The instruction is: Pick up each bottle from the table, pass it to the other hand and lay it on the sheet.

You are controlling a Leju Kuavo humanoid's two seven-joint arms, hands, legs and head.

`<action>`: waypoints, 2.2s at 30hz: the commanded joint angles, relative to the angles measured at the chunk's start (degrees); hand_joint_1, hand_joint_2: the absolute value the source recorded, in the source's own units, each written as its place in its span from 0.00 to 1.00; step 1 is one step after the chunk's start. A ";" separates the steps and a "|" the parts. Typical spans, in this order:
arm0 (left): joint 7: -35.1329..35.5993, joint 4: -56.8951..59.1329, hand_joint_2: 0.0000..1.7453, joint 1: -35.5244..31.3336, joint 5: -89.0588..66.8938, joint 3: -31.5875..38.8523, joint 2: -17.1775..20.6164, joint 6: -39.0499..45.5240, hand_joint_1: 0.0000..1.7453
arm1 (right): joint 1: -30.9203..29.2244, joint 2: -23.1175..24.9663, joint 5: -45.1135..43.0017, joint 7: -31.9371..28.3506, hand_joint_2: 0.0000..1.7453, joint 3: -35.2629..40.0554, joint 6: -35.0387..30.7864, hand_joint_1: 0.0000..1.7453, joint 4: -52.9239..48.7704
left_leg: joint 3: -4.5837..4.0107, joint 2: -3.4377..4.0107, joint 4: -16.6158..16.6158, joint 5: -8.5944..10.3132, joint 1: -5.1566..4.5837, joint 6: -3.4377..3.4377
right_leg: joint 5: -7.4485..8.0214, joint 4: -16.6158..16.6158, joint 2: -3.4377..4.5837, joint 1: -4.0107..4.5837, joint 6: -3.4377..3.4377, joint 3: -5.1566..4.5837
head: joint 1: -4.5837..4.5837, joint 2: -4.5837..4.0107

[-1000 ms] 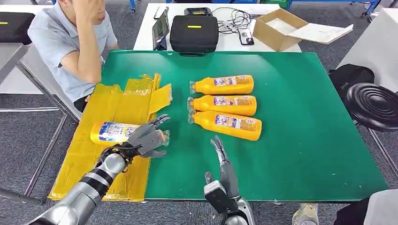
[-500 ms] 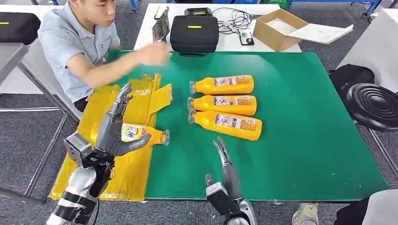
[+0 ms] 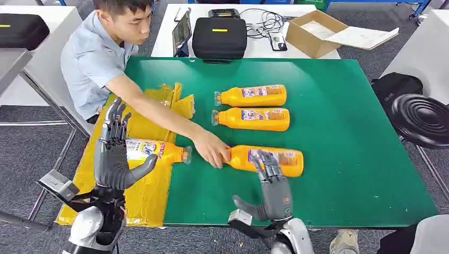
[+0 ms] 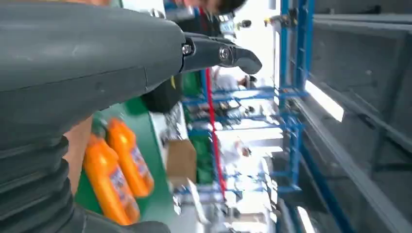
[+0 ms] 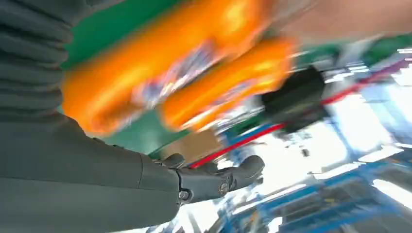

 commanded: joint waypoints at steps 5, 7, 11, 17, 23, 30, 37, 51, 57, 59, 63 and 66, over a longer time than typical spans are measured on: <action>3.67 1.87 1.00 -0.27 -1.30 -0.74 -0.88 4.61 0.00 | -4.03 -4.29 5.79 6.54 1.00 -7.08 -0.29 0.00 7.86 | 0.15 -0.02 -0.05 -0.01 0.01 0.02 | 0.00 -0.06 -0.10 0.03 -0.07 0.15 | -0.02 0.00; 2.41 2.74 1.00 -0.47 -7.56 -1.34 -1.80 12.29 0.00 | -5.86 -5.95 8.26 9.08 1.00 -8.56 0.22 0.00 11.17 | 0.18 -0.02 -0.06 0.00 0.01 0.05 | 0.02 -0.10 -0.12 0.04 -0.06 0.20 | 0.00 0.00; 3.92 3.22 1.00 -0.43 -6.78 -2.67 -1.38 14.14 0.00 | -9.71 -6.67 9.30 10.24 1.00 -10.75 3.11 0.00 18.25 | 0.20 0.04 -0.06 0.02 0.00 0.10 | 0.08 -0.15 -0.06 0.04 -0.03 0.22 | -0.02 0.00; 2.38 4.70 1.00 -2.08 -9.59 -3.03 -1.88 18.08 0.00 | -13.48 -4.26 6.10 9.21 1.00 -12.10 8.13 0.00 28.03 | 0.19 0.07 -0.08 0.05 -0.03 0.10 | 0.08 -0.13 -0.02 0.00 -0.06 0.23 | 0.00 0.00; 2.86 5.39 1.00 -3.40 -10.23 -5.63 -1.19 17.62 0.00 | -17.79 -3.90 6.96 11.34 1.00 -11.01 10.83 0.00 37.58 | 0.30 0.00 -0.08 0.08 -0.01 0.09 | 0.12 -0.15 -0.12 0.01 -0.03 0.28 | 0.00 0.00; 3.51 6.45 1.00 -4.39 -9.43 -6.52 -0.92 16.59 0.00 | -20.95 -4.89 9.12 9.99 1.00 -9.64 9.35 0.00 40.86 | 0.56 0.13 -0.04 0.11 -0.02 0.12 | 0.15 -0.13 -0.06 0.01 0.00 0.42 | 0.02 0.00; 3.81 8.55 1.00 -7.07 -8.53 -7.70 -1.15 15.16 0.00 | -21.55 -3.18 9.56 4.52 1.00 -7.58 8.18 0.00 41.88 | 0.46 0.11 -0.09 0.31 0.01 0.17 | 0.45 -0.20 -0.10 0.06 -0.03 0.37 | 0.00 0.00; 4.49 9.83 1.00 -7.74 -6.79 -8.68 -1.44 13.95 0.00 | -21.66 -5.77 12.33 3.85 1.00 -2.60 12.10 0.00 43.34 | 0.53 0.11 -0.08 0.32 0.03 0.22 | 0.51 -0.21 -0.05 0.09 -0.08 0.43 | -0.02 0.00; 4.48 9.82 1.00 -7.70 -6.78 -8.69 -1.43 13.95 0.00 | -21.65 -5.83 12.25 3.89 1.00 -2.66 12.07 0.00 43.43 | 0.58 0.13 -0.05 0.33 0.02 0.21 | 0.51 -0.17 0.00 0.08 -0.07 0.43 | 0.00 0.00; 4.48 9.82 1.00 -7.70 -6.78 -8.69 -1.43 13.95 0.00 | -21.65 -5.83 12.25 3.89 1.00 -2.66 12.07 0.00 43.43 | 0.63 0.22 -0.03 0.30 0.01 0.20 | 0.51 -0.14 0.11 0.06 -0.06 0.43 | 0.00 0.00; 4.40 10.11 1.00 -8.04 -6.42 -8.91 -1.47 13.79 0.00 | -22.05 -6.13 10.92 4.71 1.00 -3.00 17.54 1.00 45.63 | 0.54 0.07 -0.09 0.40 0.05 0.22 | 0.57 -0.24 -0.07 0.11 -0.13 0.40 | 0.02 0.00; 4.39 10.58 1.00 -8.36 -6.35 -9.11 -1.48 13.82 0.00 | -22.36 -6.37 10.20 7.23 1.00 -3.57 21.42 1.00 47.83 | 0.64 0.16 -0.06 0.35 0.03 0.21 | 0.57 -0.21 0.06 0.09 -0.08 0.46 | 0.00 0.00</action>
